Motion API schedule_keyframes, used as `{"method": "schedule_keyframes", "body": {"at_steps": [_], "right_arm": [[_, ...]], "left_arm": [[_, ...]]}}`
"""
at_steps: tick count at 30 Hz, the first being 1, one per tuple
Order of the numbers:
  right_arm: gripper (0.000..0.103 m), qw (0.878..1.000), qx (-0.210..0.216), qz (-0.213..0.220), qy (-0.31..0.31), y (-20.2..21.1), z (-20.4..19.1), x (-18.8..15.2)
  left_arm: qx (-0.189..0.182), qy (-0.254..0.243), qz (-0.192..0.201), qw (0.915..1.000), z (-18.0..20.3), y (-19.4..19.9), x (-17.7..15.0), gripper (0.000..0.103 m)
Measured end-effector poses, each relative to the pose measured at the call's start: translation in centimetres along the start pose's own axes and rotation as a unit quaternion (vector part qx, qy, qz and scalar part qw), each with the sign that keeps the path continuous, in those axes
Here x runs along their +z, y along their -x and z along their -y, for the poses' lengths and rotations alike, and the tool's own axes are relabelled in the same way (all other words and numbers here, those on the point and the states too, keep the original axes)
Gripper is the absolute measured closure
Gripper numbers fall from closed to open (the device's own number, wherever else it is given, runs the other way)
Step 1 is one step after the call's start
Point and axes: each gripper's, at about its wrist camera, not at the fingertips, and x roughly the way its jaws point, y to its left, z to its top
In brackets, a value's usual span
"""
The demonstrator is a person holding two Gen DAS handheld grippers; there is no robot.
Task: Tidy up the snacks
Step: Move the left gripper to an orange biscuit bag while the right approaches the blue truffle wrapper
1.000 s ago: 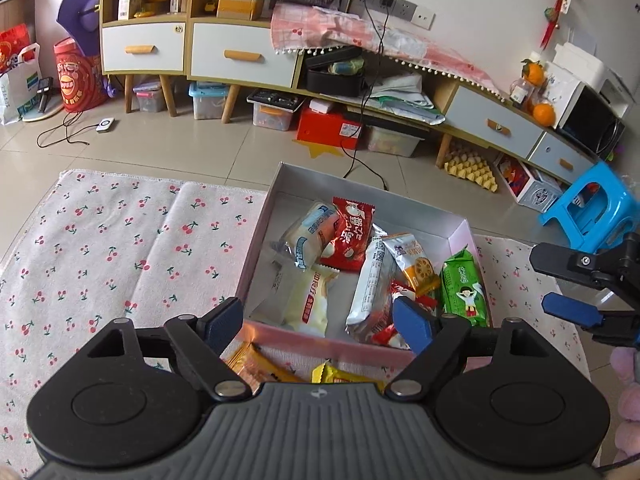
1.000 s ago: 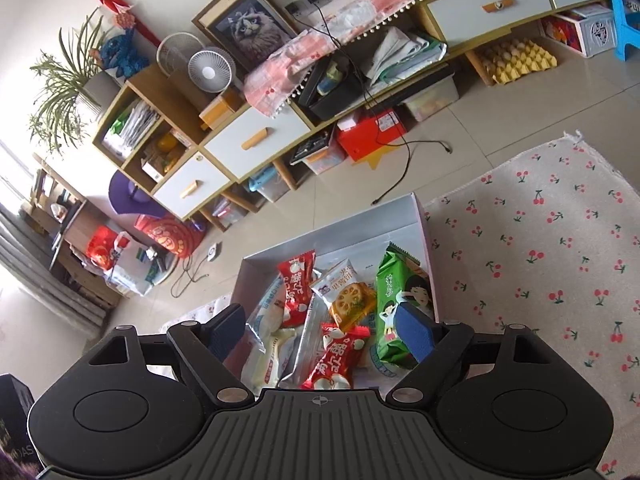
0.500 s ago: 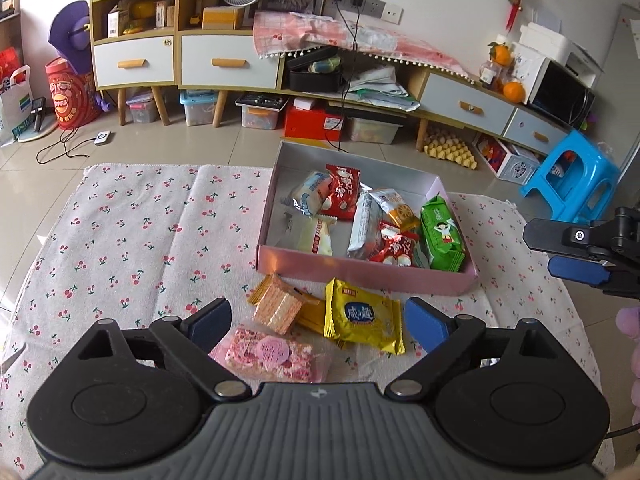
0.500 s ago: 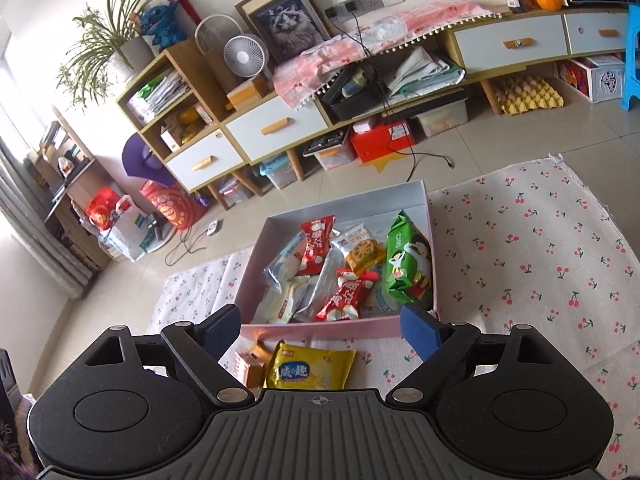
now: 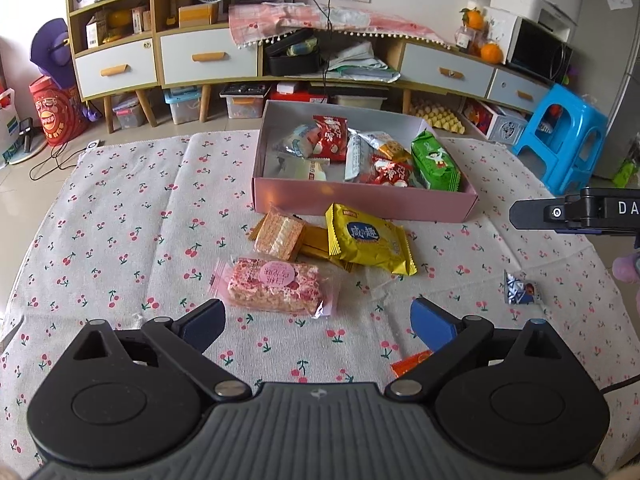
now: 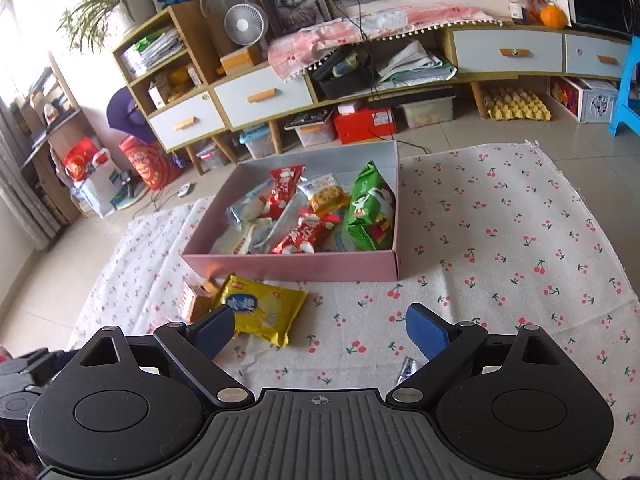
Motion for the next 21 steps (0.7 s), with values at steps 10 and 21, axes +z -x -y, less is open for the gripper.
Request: {"method": "schedule_keyframes", "body": {"at_steps": [10, 21], "right_arm": [[0.006, 0.999, -0.016, -0.017, 0.032, -0.7, 1.2, -2.4], [0.006, 0.991, -0.070, -0.070, 0.087, -1.6, 3.0, -5.1]], "left_arm": [[-0.036, 0.007, -0.011, 0.9993, -0.1, 0.4, -2.0, 0.002], [-0.077, -0.007, -0.048, 0.9958, 2.4, 0.6, -4.5, 0.002]]}}
